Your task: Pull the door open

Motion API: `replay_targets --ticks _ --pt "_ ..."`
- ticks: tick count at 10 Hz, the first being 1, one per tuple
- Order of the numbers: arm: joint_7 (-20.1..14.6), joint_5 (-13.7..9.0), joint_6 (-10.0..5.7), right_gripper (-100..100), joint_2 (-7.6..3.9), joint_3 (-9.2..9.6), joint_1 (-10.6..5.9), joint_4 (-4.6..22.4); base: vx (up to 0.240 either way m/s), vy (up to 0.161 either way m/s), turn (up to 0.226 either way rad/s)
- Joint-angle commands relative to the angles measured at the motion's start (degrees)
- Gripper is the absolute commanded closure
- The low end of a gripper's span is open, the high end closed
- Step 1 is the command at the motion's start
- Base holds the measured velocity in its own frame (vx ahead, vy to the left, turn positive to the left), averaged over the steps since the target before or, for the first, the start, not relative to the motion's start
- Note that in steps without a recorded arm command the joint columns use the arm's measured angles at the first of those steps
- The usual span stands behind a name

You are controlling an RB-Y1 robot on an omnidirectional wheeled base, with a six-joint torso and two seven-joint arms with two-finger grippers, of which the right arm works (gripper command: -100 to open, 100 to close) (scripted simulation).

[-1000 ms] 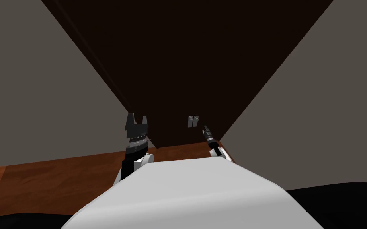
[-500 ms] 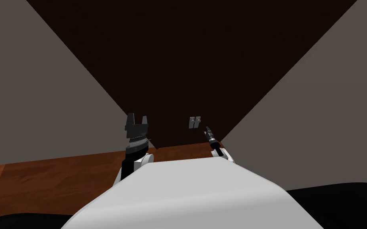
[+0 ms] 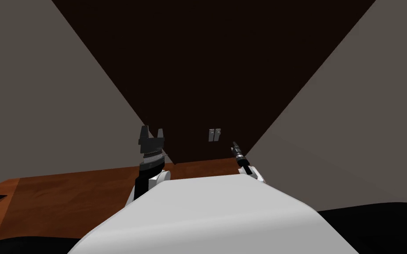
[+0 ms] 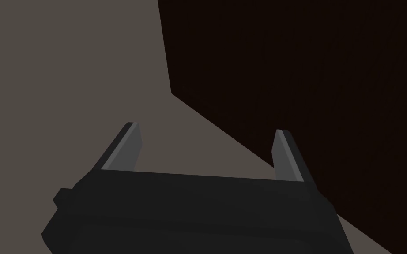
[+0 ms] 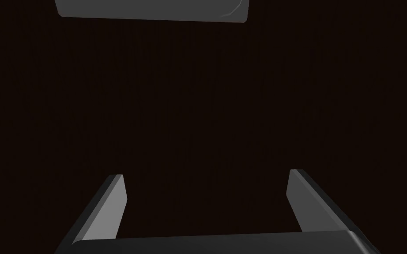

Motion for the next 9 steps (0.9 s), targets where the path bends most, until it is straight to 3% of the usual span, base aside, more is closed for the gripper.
replay_targets --ticks 1,4,6,9 --pt "0.4 -0.4 0.23 -100 -0.34 -2.03 -0.37 1.4 -0.027 -0.021 0.073" --pt "0.9 -1.3 0.60 -100 -1.08 -5.31 -1.01 3.4 0.004 -0.027 0.084" --pt "1.3 -2.0 0.67 -100 -1.11 -7.36 -2.62 5.1 0.099 -0.045 0.221" --pt "1.5 -2.1 0.32 -100 -0.19 -6.87 -4.73 5.5 0.178 -0.027 0.193"
